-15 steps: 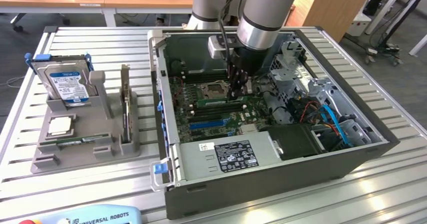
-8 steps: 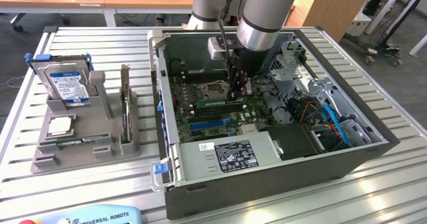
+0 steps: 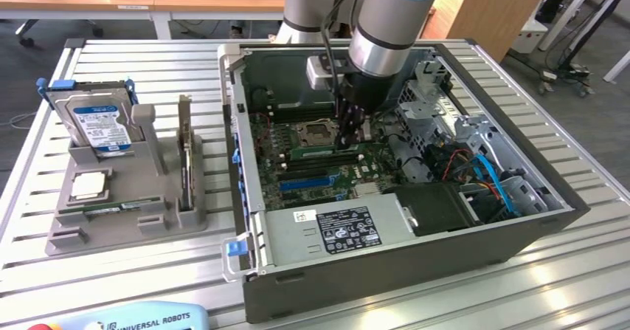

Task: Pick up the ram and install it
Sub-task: 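Insert the ram into the slot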

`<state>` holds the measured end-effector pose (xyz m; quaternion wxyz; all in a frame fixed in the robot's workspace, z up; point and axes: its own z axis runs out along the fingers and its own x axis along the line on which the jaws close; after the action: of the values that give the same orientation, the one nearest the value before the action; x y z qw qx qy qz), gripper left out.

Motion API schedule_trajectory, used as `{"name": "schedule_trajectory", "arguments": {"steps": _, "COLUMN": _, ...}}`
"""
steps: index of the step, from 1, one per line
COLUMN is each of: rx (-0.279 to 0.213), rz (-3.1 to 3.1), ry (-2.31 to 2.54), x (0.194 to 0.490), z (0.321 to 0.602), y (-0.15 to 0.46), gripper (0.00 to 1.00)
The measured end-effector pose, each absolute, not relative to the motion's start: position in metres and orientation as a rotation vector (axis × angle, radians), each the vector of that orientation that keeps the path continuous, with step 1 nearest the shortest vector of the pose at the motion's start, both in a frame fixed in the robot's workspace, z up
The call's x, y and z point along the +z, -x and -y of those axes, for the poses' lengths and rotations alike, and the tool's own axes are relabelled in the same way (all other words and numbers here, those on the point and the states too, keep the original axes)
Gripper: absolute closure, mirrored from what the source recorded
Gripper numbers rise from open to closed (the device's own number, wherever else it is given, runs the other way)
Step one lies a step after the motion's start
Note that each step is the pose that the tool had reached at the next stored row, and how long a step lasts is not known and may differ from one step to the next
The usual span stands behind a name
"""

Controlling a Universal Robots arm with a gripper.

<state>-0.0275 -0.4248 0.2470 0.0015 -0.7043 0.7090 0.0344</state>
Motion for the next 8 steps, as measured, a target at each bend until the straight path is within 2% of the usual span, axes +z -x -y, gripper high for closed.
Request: {"name": "schedule_trajectory", "arguments": {"steps": 8, "rx": 0.108, "rz": -2.226, "ry": 2.21, "x": 0.2444, "z": 0.4249, "y": 0.0276, "gripper": 0.89}}
